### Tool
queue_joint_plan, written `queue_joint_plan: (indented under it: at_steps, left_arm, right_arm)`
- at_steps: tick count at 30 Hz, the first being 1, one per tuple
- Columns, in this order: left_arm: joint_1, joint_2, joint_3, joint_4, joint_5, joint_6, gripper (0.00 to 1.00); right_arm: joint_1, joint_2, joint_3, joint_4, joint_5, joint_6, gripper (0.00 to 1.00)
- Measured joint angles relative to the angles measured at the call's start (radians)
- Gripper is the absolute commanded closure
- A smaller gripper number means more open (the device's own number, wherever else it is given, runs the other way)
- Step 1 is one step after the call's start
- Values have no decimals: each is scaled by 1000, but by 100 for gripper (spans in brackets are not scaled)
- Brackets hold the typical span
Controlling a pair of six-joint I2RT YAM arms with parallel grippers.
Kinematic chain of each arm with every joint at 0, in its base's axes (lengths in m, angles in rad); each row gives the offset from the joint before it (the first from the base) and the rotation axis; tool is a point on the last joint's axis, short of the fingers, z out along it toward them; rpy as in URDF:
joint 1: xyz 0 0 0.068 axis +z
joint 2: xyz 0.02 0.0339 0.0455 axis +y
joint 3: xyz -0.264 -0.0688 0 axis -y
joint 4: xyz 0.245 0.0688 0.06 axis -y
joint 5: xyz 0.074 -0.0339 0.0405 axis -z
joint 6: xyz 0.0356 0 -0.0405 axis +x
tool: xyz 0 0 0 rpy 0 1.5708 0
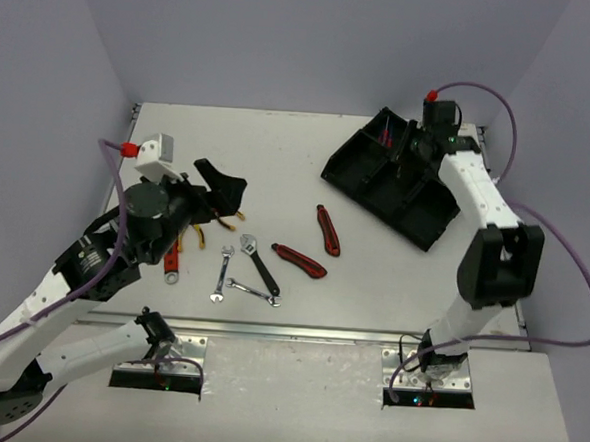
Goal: Sort the tools into containers
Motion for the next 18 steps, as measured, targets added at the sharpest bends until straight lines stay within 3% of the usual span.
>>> queue_joint_plan:
  at_steps: [5, 8, 12, 14, 15, 18]
  left_arm:
    - [0, -76, -41, -79, -83, 81, 0]
    - [0, -124, -130, -119, -117, 105, 0]
    - [-2, -165, -234, -151, -150, 113, 0]
    - [-2, -171, -265, -154, -151, 118, 0]
    - [-2, -171, -273, -153, -152, 121, 0]
    - [-2, -160, -277, -149, -155, 124, 0]
  right_arm:
    - [-99, 388, 482, -176, 83, -44, 98]
    - [-139, 559, 698, -265, 96, -58, 80]
    - [-184, 649, 776, -320, 79, -72, 60]
    - [-203, 653, 774, -339, 74, -82, 36]
    - [-209, 651, 773, -340, 71, -90, 30]
    - [-212, 640, 773, -336, 61, -100, 17]
